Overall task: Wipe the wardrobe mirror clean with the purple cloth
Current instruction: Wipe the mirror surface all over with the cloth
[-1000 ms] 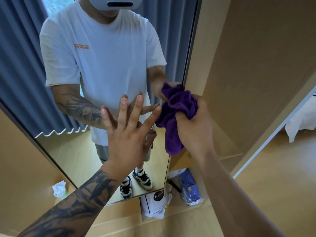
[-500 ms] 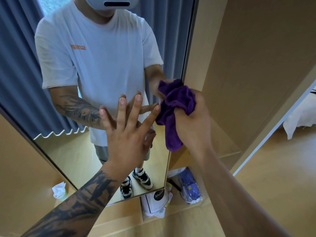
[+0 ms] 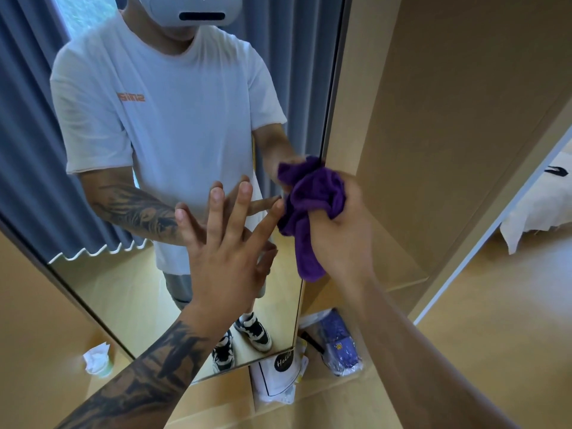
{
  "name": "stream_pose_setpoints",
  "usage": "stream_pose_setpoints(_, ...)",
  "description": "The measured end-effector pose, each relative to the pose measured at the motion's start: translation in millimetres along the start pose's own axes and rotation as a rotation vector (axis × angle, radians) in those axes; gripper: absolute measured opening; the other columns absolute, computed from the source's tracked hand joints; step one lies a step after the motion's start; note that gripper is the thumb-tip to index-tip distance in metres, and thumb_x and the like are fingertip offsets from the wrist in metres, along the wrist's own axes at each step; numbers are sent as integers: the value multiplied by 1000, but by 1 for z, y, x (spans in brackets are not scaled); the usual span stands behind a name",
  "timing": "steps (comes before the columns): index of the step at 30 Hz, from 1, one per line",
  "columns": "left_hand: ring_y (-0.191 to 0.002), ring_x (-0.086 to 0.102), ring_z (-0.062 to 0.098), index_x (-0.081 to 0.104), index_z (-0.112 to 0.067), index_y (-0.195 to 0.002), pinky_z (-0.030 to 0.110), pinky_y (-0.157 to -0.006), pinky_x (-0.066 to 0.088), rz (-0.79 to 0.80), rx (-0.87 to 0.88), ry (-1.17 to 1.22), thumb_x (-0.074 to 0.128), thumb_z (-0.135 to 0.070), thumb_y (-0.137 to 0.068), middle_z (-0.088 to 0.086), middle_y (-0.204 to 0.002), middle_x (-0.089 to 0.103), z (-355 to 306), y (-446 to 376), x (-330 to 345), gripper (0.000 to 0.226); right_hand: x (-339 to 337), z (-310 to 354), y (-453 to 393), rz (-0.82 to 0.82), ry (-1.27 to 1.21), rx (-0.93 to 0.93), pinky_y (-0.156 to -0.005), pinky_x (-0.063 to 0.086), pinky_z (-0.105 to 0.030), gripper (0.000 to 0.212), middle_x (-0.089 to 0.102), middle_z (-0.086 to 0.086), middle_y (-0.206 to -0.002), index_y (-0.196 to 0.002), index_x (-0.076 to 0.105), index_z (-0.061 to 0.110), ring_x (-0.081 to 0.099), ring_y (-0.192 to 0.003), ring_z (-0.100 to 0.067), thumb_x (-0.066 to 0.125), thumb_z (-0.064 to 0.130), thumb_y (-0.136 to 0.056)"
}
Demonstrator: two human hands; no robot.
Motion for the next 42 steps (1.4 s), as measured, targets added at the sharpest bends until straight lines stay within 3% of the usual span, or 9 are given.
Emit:
stream_pose_setpoints(4, -161, -7, 32, 39, -40, -159, 75, -120, -4, 9, -1, 10, 77, -51, -88, 6, -172, 16, -1, -1, -1, 81, 3, -6, 9, -26, -39, -41, -67, 51, -9, 44, 67, 27, -104, -123, 54, 42, 68, -92, 2, 61, 12, -91)
stream_pose_setpoints(10, -160, -5, 32, 35, -41, -160, 75, -120, -3, 5, 3, -5, 70, -57, -92, 9, -172, 17, 0, -1, 0, 78, 3, -45, 32, 105, 80, 196, -55, 48, -11, 36, 66, 31, -93, -106, 50, 54, 66, -80, 3, 62, 21, -97)
stream_pose_setpoints(18, -161, -3, 33, 40, -40, -159, 74, -120, -5, -21, -1, 16, 71, -50, -93, 9, -172, 20, -1, -1, 2, 74, -4, 16, -10, -30, -83, -77, -66, 51, -7, 46, 66, 32, -105, -123, 55, 43, 67, -94, 6, 61, 12, -90)
stream_pose_setpoints(21, -161, -5, 33, 38, -40, -159, 72, -120, -7, -6, 1, 9, 76, -52, -89, 9, -172, 18, -1, -2, 0, 80, 1, -14, 10, 7, -42, -4, -64, 50, -7, 43, 67, 30, -103, -124, 53, 43, 67, -91, 6, 62, 12, -95)
stream_pose_setpoints(25, -160, -8, 33, 38, -39, -160, 72, -120, -9, 2, 5, -3, 75, -53, -89, 10, -172, 17, -2, -3, -3, 81, 1, -38, 25, 117, 22, 180, -57, 49, -9, 32, 66, 31, -95, -108, 53, 51, 66, -82, 6, 64, 22, -98)
stream_pose_setpoints(31, -161, -2, 33, 38, -39, -160, 73, -120, -6, -8, 1, 15, 69, -45, -93, 9, -173, 17, -3, -3, -4, 74, -6, 18, -16, -20, -86, -71, -72, 54, -11, 44, 67, 29, -107, -123, 58, 40, 67, -96, 2, 63, 12, -90)
stream_pose_setpoints(37, -160, 1, 36, 38, -38, -160, 73, -120, -6, 8, -1, 15, 79, -42, -85, 9, -173, 15, -4, -5, -8, 86, 1, -15, 12, 45, -27, 36, -63, 48, -7, 37, 66, 33, -98, -124, 56, 34, 65, -86, 8, 64, 10, -97)
stream_pose_setpoints(39, -158, 12, 38, 43, -37, -158, 73, -121, -1, 19, -10, 14, 80, -41, -84, 9, -171, 20, -5, -7, -15, 83, -3, -12, 6, 79, -18, 84, -62, 50, -10, 33, 66, 32, -96, -116, 57, 39, 66, -85, 5, 65, 14, -97)
stream_pose_setpoints(42, -145, 32, 34, 50, -35, -154, 69, -115, 23, -8, -68, 0, 78, -43, -85, 9, -161, 44, -4, -20, -31, 75, -10, 22, -19, 35, -52, 0, -67, 54, -13, 42, 68, 28, -100, -110, 57, 47, 68, -90, 1, 64, 10, -92)
Point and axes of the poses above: each hand's wrist, its own y-axis away from the middle knuckle, its own x-axis out of the palm, z = x × y, the point moved 2 cm from there along -y, towards the middle knuckle
